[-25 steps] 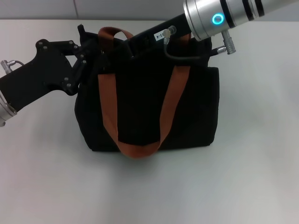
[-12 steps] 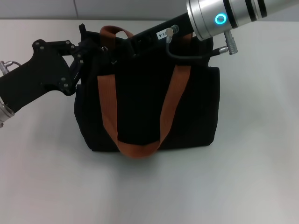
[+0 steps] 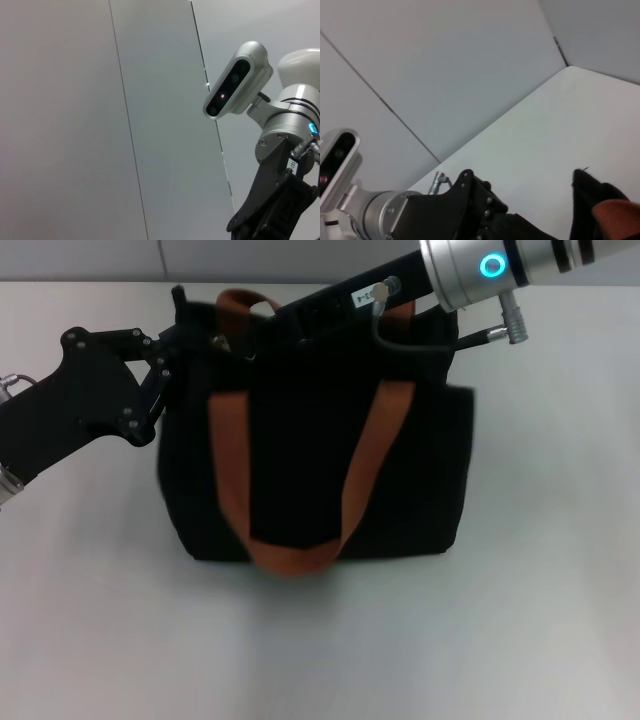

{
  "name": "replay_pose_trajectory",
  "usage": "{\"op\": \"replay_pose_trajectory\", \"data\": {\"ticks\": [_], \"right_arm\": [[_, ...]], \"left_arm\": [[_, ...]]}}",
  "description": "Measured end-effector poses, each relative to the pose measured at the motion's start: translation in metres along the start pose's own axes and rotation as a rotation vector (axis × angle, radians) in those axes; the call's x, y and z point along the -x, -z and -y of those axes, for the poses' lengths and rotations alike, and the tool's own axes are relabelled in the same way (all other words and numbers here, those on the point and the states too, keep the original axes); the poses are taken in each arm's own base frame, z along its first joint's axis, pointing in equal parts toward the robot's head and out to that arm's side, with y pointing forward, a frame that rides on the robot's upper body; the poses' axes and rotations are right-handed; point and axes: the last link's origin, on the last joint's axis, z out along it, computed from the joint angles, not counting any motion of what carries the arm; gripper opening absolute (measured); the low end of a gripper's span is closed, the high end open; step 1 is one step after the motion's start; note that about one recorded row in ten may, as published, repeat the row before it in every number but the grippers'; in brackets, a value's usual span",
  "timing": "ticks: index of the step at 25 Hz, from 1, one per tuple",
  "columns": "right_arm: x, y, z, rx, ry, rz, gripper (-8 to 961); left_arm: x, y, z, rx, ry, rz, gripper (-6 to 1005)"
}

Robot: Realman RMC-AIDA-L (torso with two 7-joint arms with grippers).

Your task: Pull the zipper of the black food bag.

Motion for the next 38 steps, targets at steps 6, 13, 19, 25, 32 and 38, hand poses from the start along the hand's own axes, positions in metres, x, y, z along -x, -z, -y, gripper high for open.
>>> {"op": "replay_pose_trajectory", "data": {"ticks": [6,13,19,25,32,38], "right_arm": [[0.0,-0.001,-0.001,0.005,-0.001,-0.006,75],[0.001,-0.006,-0.003,0.003,0.014,-0.02,0],[0.003,-0.011,-0.006,0.001,0.02,-0.039,-1],[0.005,-0.006,-0.004,-0.059,0.012,-0.061,-1],[0.002,0.003,-0.006,-0.155,0.004,-0.075,0],[-0.004,0.019,-0.006,-0.237,-0.025,-0.069,-1]], "left_arm": [[0.0,0.0,-0.001,0.002,0.001,-0.003,27],[0.0,0.0,-0.001,0.004,0.002,-0.005,27],[-0.001,0.0,-0.002,0.008,0.002,-0.009,27],[-0.001,0.003,-0.001,-0.011,0.002,-0.014,27],[-0.001,0.005,-0.001,-0.013,0.003,-0.014,27],[-0.002,0.005,0.0,-0.015,-0.001,-0.013,27]]}}
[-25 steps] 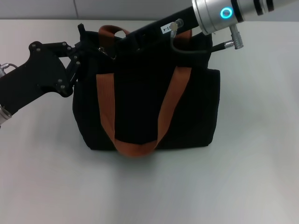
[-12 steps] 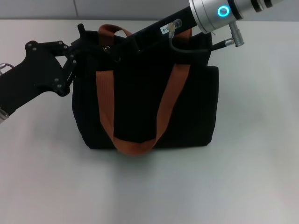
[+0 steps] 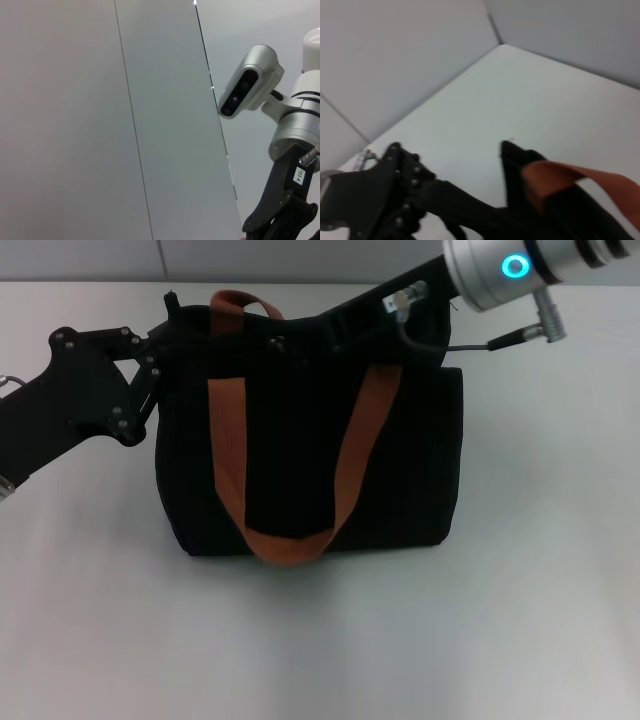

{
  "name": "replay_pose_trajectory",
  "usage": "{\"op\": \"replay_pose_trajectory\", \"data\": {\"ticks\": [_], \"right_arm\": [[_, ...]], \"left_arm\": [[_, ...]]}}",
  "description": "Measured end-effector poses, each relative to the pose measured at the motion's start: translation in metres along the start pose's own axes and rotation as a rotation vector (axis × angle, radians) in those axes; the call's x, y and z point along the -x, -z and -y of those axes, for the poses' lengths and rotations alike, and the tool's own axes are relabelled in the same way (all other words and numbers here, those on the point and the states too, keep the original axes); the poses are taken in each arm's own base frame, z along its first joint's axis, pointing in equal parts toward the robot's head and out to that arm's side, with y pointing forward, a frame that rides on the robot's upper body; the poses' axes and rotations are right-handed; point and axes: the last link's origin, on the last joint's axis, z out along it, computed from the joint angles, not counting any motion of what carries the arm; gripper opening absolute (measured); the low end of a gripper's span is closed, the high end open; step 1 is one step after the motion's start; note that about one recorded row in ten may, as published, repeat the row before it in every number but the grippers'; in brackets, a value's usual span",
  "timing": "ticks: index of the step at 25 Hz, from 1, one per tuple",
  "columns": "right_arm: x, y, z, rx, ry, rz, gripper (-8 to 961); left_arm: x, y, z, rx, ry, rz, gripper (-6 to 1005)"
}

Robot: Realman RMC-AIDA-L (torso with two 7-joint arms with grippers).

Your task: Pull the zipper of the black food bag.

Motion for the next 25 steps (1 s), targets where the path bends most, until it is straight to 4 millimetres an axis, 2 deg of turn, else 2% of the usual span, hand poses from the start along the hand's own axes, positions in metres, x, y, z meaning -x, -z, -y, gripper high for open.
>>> {"op": "replay_pose_trajectory", "data": {"ticks": [6,7,17,25], "right_arm": [[-0.012,0.019,0.009,-0.098,-0.036,0.015,0],[-0.018,0.028,0.012,-0.131,-0.049,0.019,0],[-0.042,0.064,0.023,-0.213,-0.109,0.083,-1],[-0.045,0.073,0.024,-0.138,-0.108,0.177,-1]], "left_arm": [[0.0,0.0,0.003,-0.006,-0.007,0.004,27],[-0.001,0.0,0.003,-0.009,-0.008,0.005,27],[0.0,0.0,0.008,-0.037,-0.011,0.014,27],[0.001,0.001,0.007,-0.035,-0.01,0.015,27]]}}
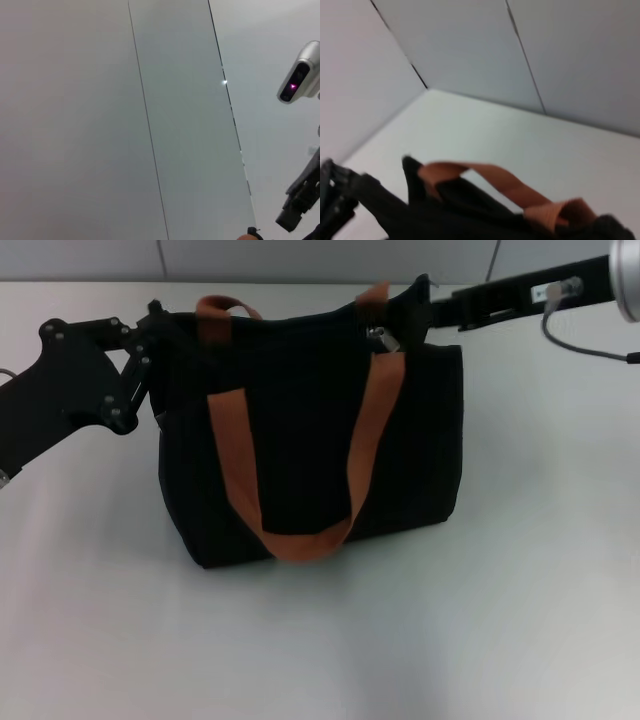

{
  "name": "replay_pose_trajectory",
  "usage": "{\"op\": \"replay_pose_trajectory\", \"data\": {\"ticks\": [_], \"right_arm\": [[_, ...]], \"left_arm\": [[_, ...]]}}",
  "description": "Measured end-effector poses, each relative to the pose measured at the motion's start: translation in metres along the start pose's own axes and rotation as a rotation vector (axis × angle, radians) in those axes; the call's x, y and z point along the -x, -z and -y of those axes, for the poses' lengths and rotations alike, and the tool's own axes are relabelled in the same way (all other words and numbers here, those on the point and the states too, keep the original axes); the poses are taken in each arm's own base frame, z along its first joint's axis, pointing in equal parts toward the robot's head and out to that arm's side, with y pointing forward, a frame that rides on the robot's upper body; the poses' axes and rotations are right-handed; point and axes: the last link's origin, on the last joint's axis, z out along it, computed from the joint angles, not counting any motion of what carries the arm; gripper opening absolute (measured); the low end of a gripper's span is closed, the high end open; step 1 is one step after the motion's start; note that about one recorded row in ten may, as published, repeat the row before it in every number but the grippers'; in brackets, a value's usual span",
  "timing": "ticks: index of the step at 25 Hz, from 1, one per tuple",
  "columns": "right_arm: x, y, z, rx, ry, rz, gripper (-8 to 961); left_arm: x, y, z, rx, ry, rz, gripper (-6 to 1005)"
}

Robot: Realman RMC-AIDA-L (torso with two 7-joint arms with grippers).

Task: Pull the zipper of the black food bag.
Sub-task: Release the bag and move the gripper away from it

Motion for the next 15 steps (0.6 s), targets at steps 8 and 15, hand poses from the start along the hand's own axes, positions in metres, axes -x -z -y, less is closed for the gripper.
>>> {"op": "replay_pose_trajectory", "data": {"ticks": [8,15], "right_arm": [[-0.027,0.025,0.028,0.236,-0.03,0.305,61],[-0.09,0.063,0.029,0.525,0.195,0.592,422]], "left_arm": [[0.002,0.0,-0.003,0.0,0.019,0.007,27],[0.004,0.005,-0.003,-0.013,0.051,0.014,27]]}}
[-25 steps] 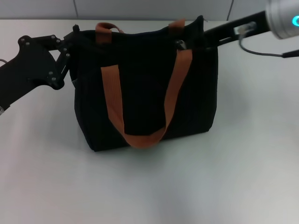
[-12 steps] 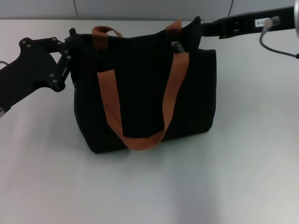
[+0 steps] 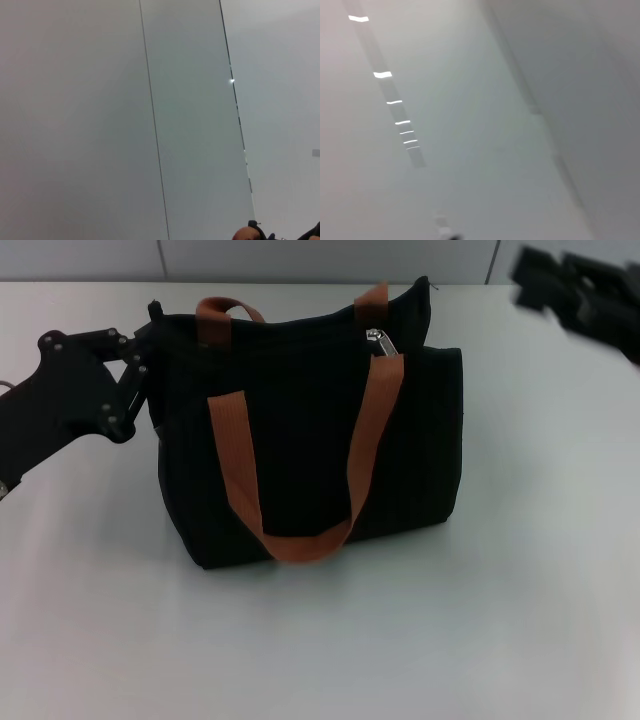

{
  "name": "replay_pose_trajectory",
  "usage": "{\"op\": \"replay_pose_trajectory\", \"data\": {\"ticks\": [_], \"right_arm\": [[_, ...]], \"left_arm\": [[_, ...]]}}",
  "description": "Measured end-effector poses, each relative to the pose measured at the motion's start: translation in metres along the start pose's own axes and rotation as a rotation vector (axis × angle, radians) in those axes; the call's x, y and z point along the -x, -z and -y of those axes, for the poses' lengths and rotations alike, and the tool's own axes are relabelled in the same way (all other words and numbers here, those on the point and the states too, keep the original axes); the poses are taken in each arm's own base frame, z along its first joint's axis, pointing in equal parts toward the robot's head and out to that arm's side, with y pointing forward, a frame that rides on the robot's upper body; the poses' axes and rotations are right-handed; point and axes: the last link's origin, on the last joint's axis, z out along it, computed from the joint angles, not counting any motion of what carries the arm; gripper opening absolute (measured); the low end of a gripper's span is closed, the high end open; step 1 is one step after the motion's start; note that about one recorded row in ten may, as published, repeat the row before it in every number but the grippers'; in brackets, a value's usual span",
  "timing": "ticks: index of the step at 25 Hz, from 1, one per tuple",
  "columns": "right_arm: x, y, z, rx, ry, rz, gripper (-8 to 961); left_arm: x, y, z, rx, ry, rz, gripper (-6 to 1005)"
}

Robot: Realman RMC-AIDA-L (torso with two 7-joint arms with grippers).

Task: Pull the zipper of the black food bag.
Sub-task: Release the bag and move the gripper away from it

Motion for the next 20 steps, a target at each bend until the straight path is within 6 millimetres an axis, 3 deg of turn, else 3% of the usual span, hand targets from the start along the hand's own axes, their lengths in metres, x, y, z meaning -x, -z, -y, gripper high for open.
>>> {"op": "replay_pose_trajectory", "data": {"ticks": [2,3,6,9,12,16,20], "right_arm": [[-0.027,0.018,-0.017,0.091,0.076,-0.012,462],[-0.027,0.018,-0.017,0.091,0.076,-0.012,483],[-0.055,0.029,-0.027,0.11,0.133,-0.066,543],[-0.082,0.029,-0.034,0.103,0.154,-0.128,604],[-0.101,0.023,-0.036,0.094,0.151,-0.18,681],[-0.118,0.017,-0.035,0.079,0.148,-0.244,829],[-0.124,0.015,-0.033,0.07,0.145,-0.26,830]], "left_arm": [[0.001,0.002,-0.001,-0.003,0.006,0.003,27],[0.001,0.002,-0.001,-0.004,0.009,0.004,27],[0.002,0.004,-0.001,-0.007,0.03,0.007,27],[0.003,0.004,-0.001,-0.009,0.07,0.011,27],[0.004,0.004,-0.001,-0.009,0.118,0.021,107],[0.0,0.012,0.009,-0.009,0.199,0.056,213],[-0.012,0.029,0.024,0.055,0.3,0.144,315]]}}
